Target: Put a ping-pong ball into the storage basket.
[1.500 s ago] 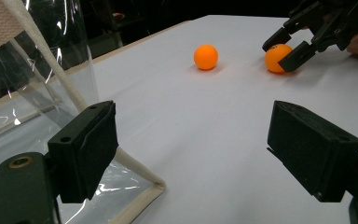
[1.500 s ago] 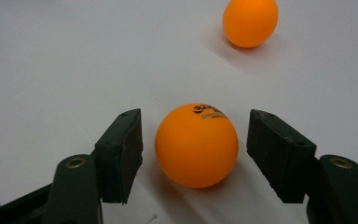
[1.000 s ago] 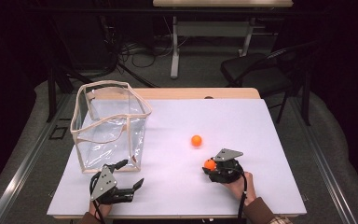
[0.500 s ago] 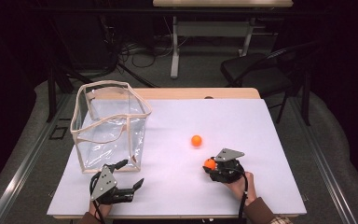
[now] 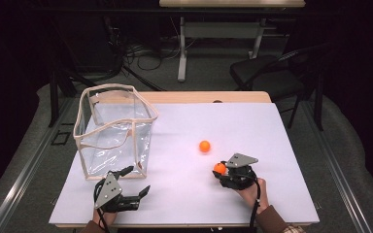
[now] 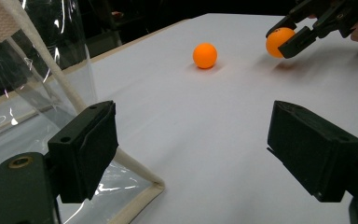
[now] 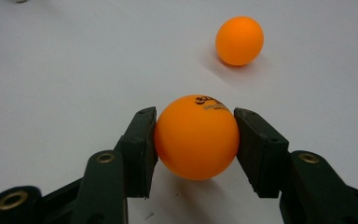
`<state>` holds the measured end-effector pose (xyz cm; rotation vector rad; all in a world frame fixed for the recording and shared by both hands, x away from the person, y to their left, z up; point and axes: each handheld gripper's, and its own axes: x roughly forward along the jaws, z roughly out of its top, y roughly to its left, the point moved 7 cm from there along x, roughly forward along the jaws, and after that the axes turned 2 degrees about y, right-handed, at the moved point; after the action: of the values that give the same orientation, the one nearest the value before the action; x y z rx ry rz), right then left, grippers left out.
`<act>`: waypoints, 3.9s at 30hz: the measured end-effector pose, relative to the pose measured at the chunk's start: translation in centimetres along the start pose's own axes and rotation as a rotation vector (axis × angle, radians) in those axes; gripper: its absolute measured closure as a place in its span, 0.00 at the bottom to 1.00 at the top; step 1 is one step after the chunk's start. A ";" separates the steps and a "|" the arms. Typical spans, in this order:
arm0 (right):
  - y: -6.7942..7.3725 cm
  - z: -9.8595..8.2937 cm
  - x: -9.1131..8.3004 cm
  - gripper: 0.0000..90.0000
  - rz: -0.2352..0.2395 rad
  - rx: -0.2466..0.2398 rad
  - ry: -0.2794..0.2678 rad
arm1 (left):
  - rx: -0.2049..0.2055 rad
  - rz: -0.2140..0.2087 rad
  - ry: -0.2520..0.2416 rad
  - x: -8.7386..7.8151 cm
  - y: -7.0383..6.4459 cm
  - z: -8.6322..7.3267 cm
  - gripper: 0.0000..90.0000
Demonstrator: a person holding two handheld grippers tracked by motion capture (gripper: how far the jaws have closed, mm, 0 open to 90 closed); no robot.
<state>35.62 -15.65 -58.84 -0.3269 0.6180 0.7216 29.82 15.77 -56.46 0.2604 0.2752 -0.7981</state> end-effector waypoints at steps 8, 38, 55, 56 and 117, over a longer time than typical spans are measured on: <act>0.0 0.4 -0.5 0.56 -0.009 -0.002 -0.022 | 0.002 -0.001 0.000 0.0 0.0 0.0 0.18; -0.4 3.0 -2.3 0.57 -0.024 -0.008 -0.132 | 0.007 -0.005 0.010 0.2 0.0 0.0 0.18; -0.6 4.0 -1.5 0.57 -0.018 -0.012 -0.148 | 0.005 -0.007 0.010 0.2 0.0 -0.1 0.18; -0.6 4.1 -1.5 0.57 -0.018 -0.012 -0.148 | 0.003 -0.006 0.009 0.2 0.0 -0.1 0.18; -0.1 8.9 1.3 0.57 0.037 -0.027 -0.193 | 0.001 -0.006 0.006 0.2 0.0 0.0 0.18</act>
<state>40.07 -10.76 -52.80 -0.2673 0.4328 0.7872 30.00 15.67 -56.57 0.2631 0.2817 -0.8032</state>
